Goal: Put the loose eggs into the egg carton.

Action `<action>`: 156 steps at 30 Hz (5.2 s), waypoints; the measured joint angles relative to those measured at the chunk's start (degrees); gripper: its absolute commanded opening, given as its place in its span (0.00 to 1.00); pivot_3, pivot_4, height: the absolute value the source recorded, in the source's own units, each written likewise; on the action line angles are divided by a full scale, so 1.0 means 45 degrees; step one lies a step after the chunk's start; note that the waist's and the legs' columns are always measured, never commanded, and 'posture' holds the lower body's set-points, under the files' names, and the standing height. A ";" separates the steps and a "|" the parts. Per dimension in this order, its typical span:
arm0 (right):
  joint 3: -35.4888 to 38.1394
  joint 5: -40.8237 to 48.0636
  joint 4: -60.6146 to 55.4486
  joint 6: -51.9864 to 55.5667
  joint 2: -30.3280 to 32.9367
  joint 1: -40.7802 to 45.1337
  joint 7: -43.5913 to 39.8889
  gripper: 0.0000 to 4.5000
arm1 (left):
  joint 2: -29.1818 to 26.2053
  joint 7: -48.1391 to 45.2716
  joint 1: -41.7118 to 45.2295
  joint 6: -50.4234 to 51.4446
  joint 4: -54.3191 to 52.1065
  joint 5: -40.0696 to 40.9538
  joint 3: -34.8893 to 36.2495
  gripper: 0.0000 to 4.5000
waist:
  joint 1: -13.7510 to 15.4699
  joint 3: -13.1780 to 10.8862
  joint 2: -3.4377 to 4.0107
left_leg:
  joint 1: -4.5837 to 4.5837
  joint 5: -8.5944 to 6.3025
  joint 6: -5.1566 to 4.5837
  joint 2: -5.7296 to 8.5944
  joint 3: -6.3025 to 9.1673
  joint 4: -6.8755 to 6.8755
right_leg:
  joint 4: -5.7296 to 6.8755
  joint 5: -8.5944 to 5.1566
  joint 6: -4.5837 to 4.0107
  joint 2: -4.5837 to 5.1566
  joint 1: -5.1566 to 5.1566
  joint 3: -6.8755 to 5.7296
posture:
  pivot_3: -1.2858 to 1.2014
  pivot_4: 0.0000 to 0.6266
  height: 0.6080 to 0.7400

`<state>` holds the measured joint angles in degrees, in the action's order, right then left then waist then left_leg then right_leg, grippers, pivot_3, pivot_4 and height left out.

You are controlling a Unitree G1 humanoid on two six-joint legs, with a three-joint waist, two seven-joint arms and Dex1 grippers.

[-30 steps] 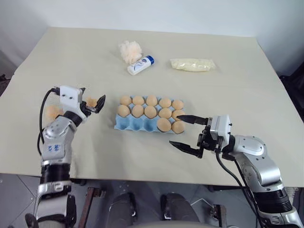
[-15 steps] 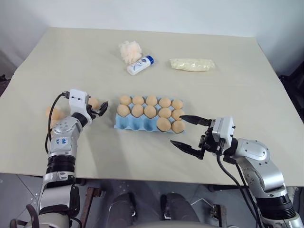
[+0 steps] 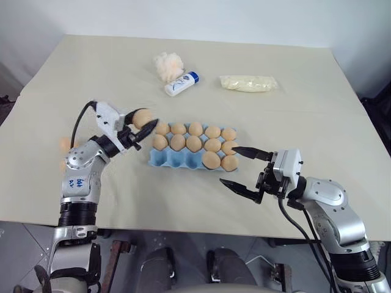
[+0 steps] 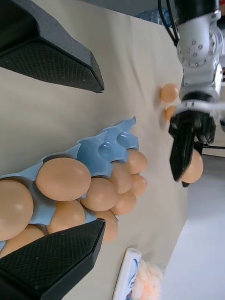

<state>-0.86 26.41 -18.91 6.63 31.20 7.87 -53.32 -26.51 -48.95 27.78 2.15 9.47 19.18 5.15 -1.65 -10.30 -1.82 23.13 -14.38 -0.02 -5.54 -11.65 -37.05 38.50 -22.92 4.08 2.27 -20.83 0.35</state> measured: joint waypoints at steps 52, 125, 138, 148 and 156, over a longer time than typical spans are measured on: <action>-0.0345 -0.0207 0.1126 -0.0196 -0.0394 0.0931 -0.0914 1.00 | 0.0523 0.4257 -0.9790 -0.1642 -0.2891 -0.0661 0.5712 0.99 | -0.0314 0.0004 -0.0009 | -0.0018 -0.0002 -0.0020 0.0023 0.0042 0.0186 | -0.0162 0.0016 -0.0041 0.0055 0.0029 -0.0030 | 0.52 0.24 1.00; -0.0242 -0.0459 0.1001 -0.0358 -0.0407 0.0519 -0.0278 1.00 | 0.0126 0.8057 -0.2502 -0.0328 0.2270 -0.1045 0.4495 0.39 | -0.0273 0.0015 -0.0032 | -0.0027 0.0085 -0.0001 0.0029 0.0013 0.0188 | -0.0114 0.0046 -0.0041 0.0032 0.0007 -0.0021 | 0.52 0.24 1.00; -0.0128 -0.0556 0.0980 -0.0389 -0.0395 0.0372 0.0038 1.00 | 0.0200 0.1342 -0.1162 -0.0589 -0.1032 -0.0504 -0.0928 0.39 | -0.0013 0.0015 -0.0030 | -0.0024 0.0087 0.0004 0.0040 0.0001 0.0183 | -0.0121 0.0046 -0.0041 0.0022 0.0006 -0.0006 | 0.52 0.24 1.00; 0.0340 -0.0649 -0.0010 -0.0327 -0.0172 -0.0533 0.0800 1.00 | 0.0620 -0.0194 -0.0253 -0.1114 0.0592 -0.1095 -0.2036 0.39 | -0.0014 0.0014 -0.0029 | 0.0005 0.0092 0.0013 0.0020 0.0002 0.0181 | -0.0111 0.0044 -0.0039 0.0005 -0.0038 0.0004 | 0.52 0.24 1.00; 0.1216 -0.0336 -0.0372 -0.0256 0.0476 -0.1594 0.0598 1.00 | 0.0324 -0.0553 -0.0309 -0.1593 0.1087 -0.1324 -0.1943 0.86 | 0.0004 0.0014 -0.0029 | 0.0003 0.0100 -0.0002 0.0025 0.0004 0.0165 | -0.0113 0.0044 -0.0039 0.0012 -0.0019 0.0004 | 0.52 0.24 1.00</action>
<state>4.61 24.90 -20.58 5.47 33.35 0.69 -50.63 -25.05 -51.44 26.39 -5.02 14.36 13.23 -3.60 -1.63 -10.23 -1.95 23.15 -13.93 -0.03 -5.43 -11.63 -36.30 37.99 -22.72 3.90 2.33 -20.92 0.37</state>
